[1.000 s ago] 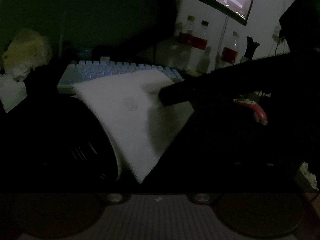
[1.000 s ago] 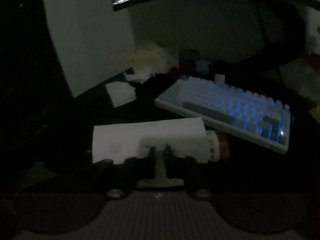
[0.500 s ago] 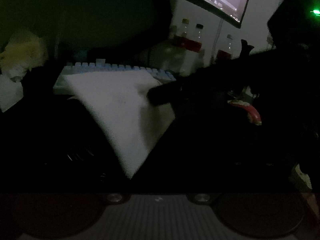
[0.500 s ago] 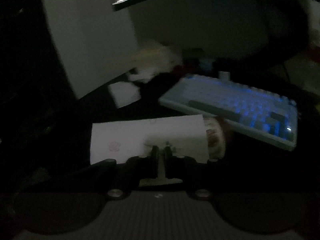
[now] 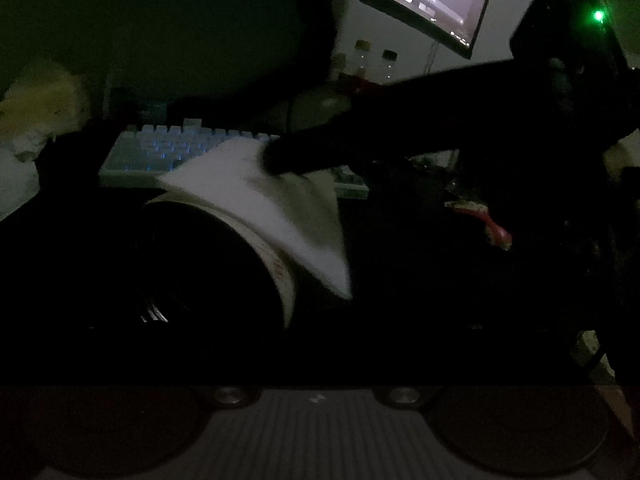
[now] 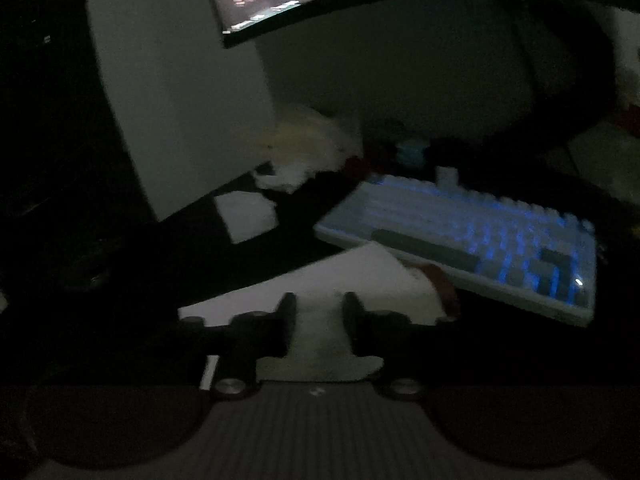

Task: Clean container

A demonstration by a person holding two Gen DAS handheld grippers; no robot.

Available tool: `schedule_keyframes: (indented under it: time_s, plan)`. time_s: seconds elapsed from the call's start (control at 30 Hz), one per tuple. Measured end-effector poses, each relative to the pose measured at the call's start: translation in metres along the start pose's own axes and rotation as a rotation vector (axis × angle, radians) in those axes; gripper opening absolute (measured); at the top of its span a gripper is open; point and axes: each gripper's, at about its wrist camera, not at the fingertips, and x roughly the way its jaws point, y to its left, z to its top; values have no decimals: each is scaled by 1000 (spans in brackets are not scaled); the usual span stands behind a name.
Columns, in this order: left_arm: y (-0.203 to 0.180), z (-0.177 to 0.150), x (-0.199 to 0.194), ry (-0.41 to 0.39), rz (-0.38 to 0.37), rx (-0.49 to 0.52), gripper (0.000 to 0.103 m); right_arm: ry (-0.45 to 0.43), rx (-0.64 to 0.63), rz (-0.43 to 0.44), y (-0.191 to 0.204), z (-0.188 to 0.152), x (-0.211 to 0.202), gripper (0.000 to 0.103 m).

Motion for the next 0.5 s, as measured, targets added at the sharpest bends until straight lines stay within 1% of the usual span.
schedule_keyframes:
  time_s: [0.03,0.07,0.13,0.2,0.27,0.33,0.4,0.43,0.47,0.5]
  plan:
    - [1,0,0,0,-3,-1,103,-5,-3,7,1,0,1,37]
    - [1,0,-1,0,-8,-3,103,-8,-7,29,0,0,2,45]
    - [2,-1,-1,-4,-15,-6,103,-8,0,72,-3,-1,3,52]
    - [1,-1,-1,-7,-13,2,103,-10,-19,87,-3,-2,2,54]
    - [-1,-3,0,-9,-7,13,103,-27,-86,65,1,-5,3,54]
    - [-3,-4,0,-11,-2,18,103,-39,-91,60,0,-6,4,52]
    - [-4,-4,0,-12,-4,16,103,-48,-101,46,0,-6,4,32]
    - [-4,-4,0,-12,-5,16,103,-52,-108,45,1,-6,4,9]
    - [-4,-4,0,-12,-6,17,103,-55,-118,35,2,-7,4,5]
    - [-4,-4,0,-12,-7,18,103,-59,-132,23,3,-8,4,5]
